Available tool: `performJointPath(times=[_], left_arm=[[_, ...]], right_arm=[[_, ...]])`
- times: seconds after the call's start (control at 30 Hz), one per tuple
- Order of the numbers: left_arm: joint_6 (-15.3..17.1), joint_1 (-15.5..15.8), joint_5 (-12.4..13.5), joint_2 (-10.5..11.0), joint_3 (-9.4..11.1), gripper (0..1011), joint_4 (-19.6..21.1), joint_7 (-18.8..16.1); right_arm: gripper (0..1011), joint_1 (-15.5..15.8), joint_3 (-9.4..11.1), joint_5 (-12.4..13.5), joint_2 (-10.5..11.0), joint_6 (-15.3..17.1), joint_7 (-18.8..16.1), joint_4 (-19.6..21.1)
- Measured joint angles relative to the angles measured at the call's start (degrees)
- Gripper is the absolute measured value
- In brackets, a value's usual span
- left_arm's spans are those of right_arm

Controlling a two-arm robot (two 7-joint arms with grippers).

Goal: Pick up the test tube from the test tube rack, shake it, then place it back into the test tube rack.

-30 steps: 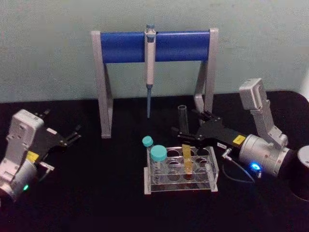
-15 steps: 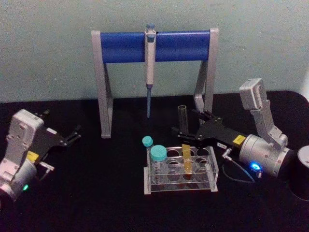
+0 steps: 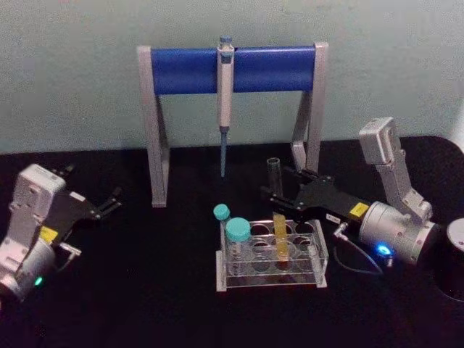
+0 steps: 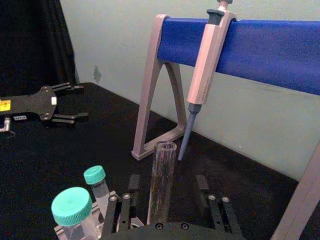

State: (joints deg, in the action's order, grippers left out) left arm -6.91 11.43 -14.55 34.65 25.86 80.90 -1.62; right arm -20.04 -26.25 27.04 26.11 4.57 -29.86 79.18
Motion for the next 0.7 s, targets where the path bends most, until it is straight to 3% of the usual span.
performJointPath(times=[0.43, 0.7], left_arm=[[0.00, 0.00, 0.00, 0.00, 0.00, 1001, 0.00, 0.00], [0.00, 0.00, 0.00, 0.00, 0.00, 1001, 0.00, 0.00]], right_arm=[[295, 0.00, 0.00, 0.00, 0.00, 0.00, 0.00, 0.00], [235, 0.00, 0.00, 0.10, -0.01, 0.00, -0.01, 0.02]])
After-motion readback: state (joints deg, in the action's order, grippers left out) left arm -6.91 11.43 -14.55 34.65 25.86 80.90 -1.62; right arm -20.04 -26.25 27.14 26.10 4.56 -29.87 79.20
